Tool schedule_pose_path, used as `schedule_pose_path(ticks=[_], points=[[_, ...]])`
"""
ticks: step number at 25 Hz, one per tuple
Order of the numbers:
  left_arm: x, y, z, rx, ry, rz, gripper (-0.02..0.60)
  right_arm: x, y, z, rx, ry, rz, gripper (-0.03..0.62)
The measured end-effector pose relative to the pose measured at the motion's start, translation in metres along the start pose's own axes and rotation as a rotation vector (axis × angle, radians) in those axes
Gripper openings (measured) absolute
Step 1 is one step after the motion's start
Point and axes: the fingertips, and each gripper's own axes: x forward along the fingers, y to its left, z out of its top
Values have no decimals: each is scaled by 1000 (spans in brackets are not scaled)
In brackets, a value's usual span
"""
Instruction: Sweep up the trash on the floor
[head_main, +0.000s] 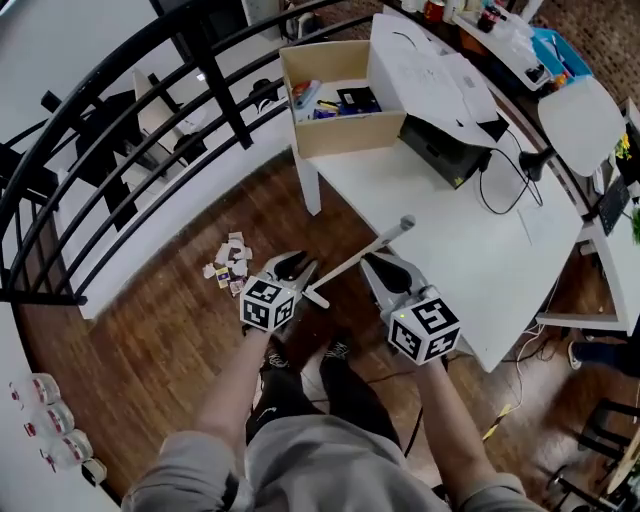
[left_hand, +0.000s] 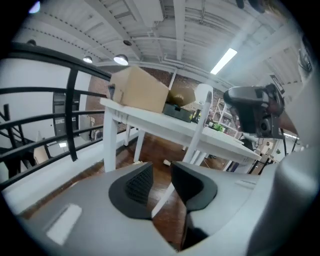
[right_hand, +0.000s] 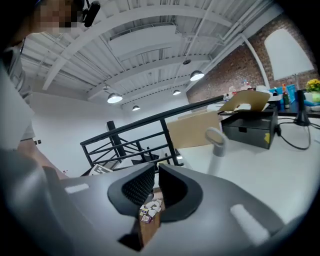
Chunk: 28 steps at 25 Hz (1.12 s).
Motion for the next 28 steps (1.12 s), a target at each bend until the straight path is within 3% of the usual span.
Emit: schedule_pose_path(ticks=[4, 8, 17, 28], points=[[-84, 38, 43, 20, -96, 108, 5, 44, 63, 20, -51, 2, 116, 0], [-174, 60, 83, 45, -194, 154, 5, 83, 132, 44, -119, -8, 208, 0], [-336, 84, 120, 51, -345, 141, 5, 152, 274, 81, -304, -29, 285, 0], [-425, 115, 139, 50, -446, 234, 5, 179, 375, 108, -384, -94, 378, 0]])
